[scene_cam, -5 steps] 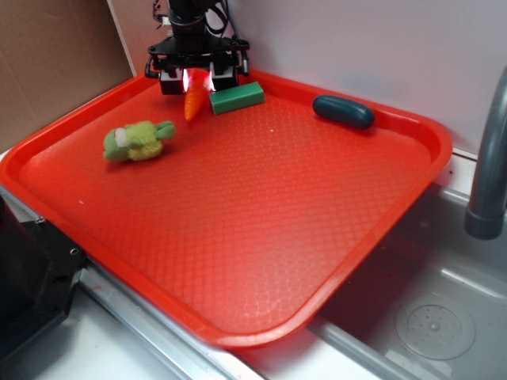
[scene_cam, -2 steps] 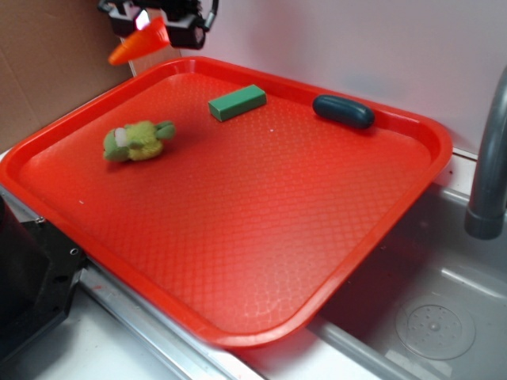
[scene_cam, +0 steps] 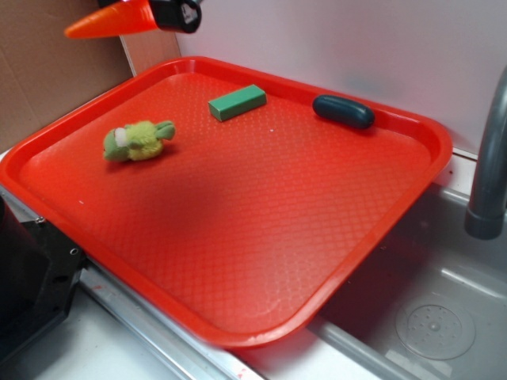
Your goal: Grab the carrot.
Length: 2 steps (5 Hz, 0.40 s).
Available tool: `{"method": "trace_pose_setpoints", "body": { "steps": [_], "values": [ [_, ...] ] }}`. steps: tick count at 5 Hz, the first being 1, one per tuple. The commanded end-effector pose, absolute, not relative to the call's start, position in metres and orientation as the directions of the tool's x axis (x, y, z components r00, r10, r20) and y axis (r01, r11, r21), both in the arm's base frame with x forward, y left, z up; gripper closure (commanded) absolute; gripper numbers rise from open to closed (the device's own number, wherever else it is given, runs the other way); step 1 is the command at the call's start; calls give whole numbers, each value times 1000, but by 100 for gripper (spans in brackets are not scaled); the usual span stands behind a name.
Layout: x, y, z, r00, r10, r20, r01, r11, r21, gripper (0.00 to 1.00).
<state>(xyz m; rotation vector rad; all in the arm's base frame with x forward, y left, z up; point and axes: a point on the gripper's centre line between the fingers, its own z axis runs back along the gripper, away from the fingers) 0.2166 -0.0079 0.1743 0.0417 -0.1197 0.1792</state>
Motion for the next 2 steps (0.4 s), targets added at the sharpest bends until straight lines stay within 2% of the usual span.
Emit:
{"method": "trace_pose_setpoints", "body": {
  "steps": [1,2],
  "values": [
    [180,-18,200,982,125,143,-129,991,19,100],
    [189,-8,198,986,148,77,-150,989,9,100]
  ]
}}
